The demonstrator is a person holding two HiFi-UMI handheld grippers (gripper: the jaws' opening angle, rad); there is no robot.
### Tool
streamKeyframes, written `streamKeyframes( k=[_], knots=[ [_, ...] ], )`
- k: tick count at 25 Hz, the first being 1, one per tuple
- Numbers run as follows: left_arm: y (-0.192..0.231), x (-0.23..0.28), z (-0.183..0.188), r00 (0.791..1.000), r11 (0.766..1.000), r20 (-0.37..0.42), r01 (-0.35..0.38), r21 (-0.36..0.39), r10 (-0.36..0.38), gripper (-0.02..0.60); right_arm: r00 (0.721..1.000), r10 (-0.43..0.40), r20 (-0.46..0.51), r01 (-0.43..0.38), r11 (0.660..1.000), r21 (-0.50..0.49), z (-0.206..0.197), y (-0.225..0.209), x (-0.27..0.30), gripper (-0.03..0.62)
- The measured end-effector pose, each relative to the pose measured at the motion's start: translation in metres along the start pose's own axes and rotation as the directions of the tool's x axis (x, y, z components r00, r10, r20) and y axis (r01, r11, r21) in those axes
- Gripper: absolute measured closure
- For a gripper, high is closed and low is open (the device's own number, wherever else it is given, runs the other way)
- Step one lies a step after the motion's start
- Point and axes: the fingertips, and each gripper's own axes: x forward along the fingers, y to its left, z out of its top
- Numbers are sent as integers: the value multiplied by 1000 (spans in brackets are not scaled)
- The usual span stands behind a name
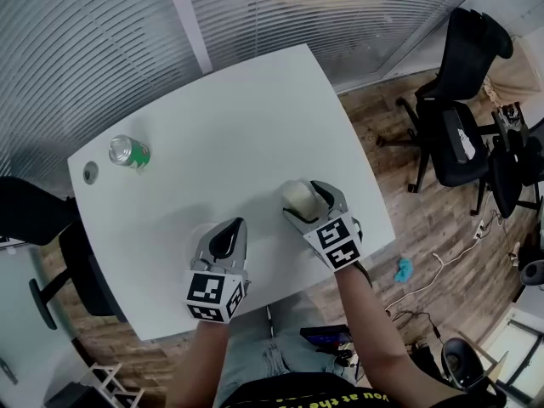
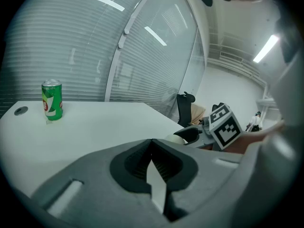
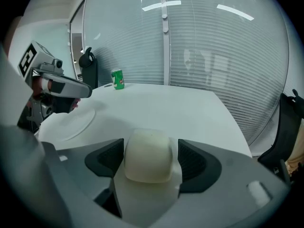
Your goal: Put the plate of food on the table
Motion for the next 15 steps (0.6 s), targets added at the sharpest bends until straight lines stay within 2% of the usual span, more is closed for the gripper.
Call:
streamKeyframes(
  k=[15],
  knots=[
    [8, -7, -4, 1000, 1000, 0, -25, -15, 25, 581, 999, 13, -52, -13, 1000, -2, -5, 3, 5, 266]
  ],
)
